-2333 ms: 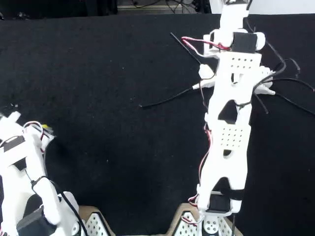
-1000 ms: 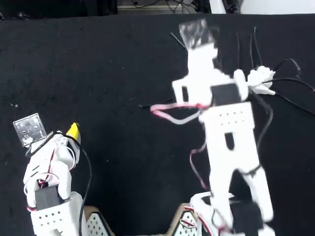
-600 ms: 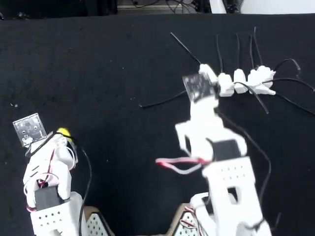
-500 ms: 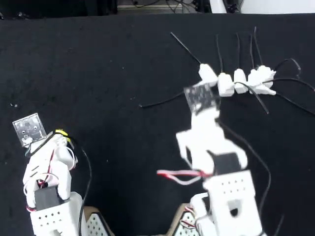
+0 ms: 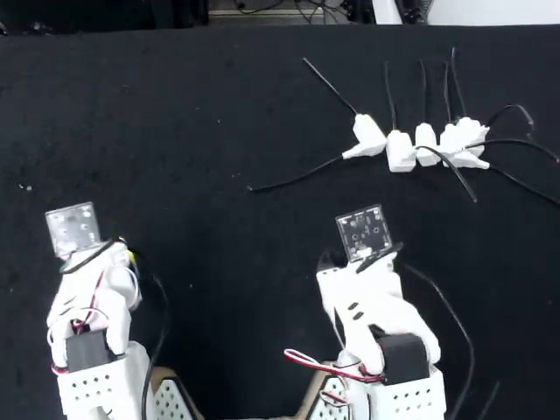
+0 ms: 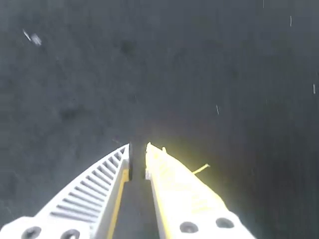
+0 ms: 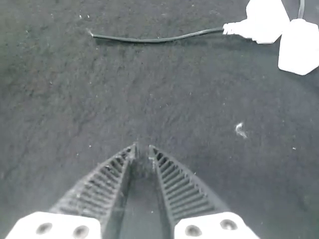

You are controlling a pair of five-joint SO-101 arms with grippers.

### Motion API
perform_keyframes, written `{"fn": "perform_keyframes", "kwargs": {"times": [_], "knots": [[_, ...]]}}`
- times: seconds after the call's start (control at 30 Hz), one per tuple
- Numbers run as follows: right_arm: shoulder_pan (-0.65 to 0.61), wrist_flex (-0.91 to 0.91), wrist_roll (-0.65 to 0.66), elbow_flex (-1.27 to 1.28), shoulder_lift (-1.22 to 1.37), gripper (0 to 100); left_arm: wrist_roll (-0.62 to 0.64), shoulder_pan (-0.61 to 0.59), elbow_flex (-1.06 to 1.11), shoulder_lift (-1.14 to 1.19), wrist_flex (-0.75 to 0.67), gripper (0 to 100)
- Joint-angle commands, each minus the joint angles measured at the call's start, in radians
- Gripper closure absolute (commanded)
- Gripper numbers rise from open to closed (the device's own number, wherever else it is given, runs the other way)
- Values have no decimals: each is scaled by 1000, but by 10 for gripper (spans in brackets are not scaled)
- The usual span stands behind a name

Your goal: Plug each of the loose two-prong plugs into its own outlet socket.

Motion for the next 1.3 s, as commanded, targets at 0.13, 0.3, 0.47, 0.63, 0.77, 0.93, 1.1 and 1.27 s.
{"fn": "perform_keyframes", "kwargs": {"times": [0.13, 0.3, 0.47, 0.63, 0.77, 0.93, 1.1, 1.27], "knots": [[-6, 104, -8, 24, -87, 987, 87, 128, -68, -9, 299, 930], [-3, 138, -6, 28, -94, 987, 133, 140, 13, -9, 298, 930], [-3, 48, -6, 116, -94, 987, 127, 134, 93, -6, 264, 929], [-3, -11, -3, 206, -94, 987, 129, 137, 96, -8, 264, 929], [-6, 40, -3, 213, -93, 987, 129, 136, 96, -8, 264, 929], [-8, 41, -5, 213, -93, 987, 129, 136, 96, -8, 264, 929], [5, 41, -5, 213, -91, 987, 129, 108, 96, -8, 264, 929], [103, 43, -5, 213, -96, 987, 129, 102, 96, -12, 264, 929]]}}
